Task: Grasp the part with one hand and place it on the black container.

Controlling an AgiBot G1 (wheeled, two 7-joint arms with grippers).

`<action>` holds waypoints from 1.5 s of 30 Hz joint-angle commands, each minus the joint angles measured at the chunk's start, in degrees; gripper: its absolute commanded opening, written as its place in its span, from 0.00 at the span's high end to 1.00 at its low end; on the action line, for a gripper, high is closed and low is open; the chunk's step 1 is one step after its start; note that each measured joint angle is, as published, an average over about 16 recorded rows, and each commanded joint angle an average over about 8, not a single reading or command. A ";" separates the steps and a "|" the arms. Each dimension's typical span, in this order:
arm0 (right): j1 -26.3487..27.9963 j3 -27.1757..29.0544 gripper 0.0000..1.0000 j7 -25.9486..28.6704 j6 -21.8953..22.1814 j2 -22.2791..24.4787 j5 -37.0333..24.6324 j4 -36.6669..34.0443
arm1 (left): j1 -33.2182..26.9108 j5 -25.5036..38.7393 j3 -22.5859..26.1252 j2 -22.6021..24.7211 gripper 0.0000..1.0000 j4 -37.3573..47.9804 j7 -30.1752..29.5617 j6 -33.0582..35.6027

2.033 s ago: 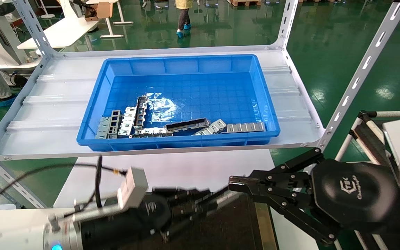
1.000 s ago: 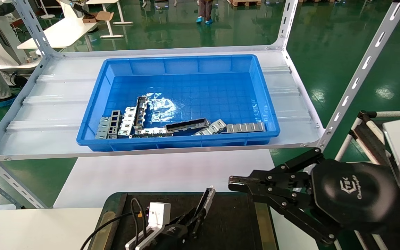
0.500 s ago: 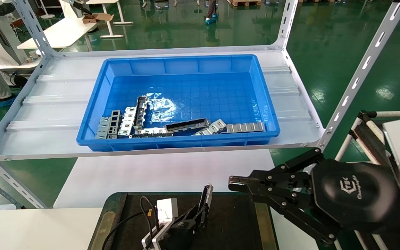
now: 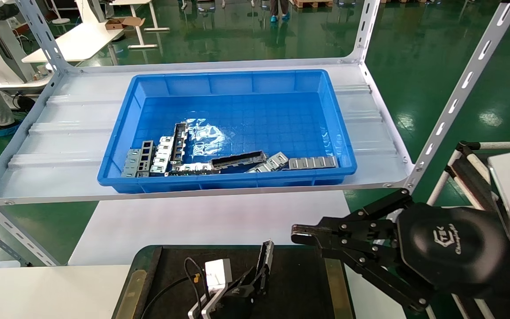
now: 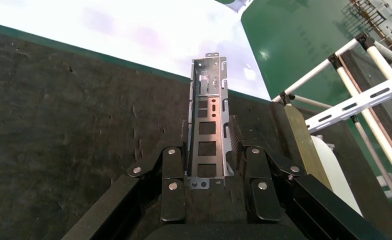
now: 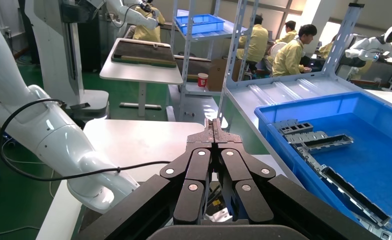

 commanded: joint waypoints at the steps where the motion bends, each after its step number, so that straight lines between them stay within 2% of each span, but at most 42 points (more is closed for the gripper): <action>1: 0.00 0.00 1.00 0.00 0.00 0.00 0.00 0.00 | 0.35 1.05 -0.42 0.37 1.00 0.46 -0.37 0.25; 17: 0.01 -0.02 1.00 -0.01 0.01 0.01 0.01 0.00 | 0.31 4.89 2.20 0.89 1.00 1.94 -6.72 -1.51; 18: 0.01 -0.02 0.97 -0.01 0.01 0.01 0.02 0.00 | 0.28 5.09 2.47 0.89 1.00 1.99 -7.16 -1.70; 19: 0.01 -0.02 0.92 -0.01 0.01 0.01 0.02 0.00 | 0.23 5.27 2.75 0.88 0.98 2.05 -7.59 -1.91; 20: 0.01 -0.03 0.80 -0.01 0.01 0.01 0.02 0.00 | 0.19 5.45 3.02 0.88 0.93 2.12 -8.02 -2.11; 21: 0.01 -0.03 0.68 -0.01 0.01 0.01 0.02 0.00 | 0.14 5.63 3.31 0.87 0.83 2.20 -8.44 -2.32; 25: 0.01 -0.03 0.18 -0.02 0.01 0.01 0.02 0.00 | -0.05 6.31 4.42 0.84 0.34 2.52 -10.02 -3.19; 27: 0.01 -0.03 0.01 -0.02 0.01 0.01 0.02 0.00 | -0.13 6.63 4.98 0.82 0.11 2.65 -10.78 -3.61; 28: 0.01 -0.04 0.00 -0.02 0.01 0.01 0.02 0.00 | -0.17 6.79 5.25 0.80 0.04 2.71 -11.14 -3.80; 29: 0.01 -0.04 0.00 -0.02 0.01 0.01 0.02 0.00 | -0.20 6.95 5.53 0.79 0.00 2.76 -11.51 -3.99; 45: 0.01 -0.06 0.00 -0.03 0.02 0.02 0.04 0.00 | -1.51 8.83 9.13 0.37 0.00 2.34 -16.59 -5.43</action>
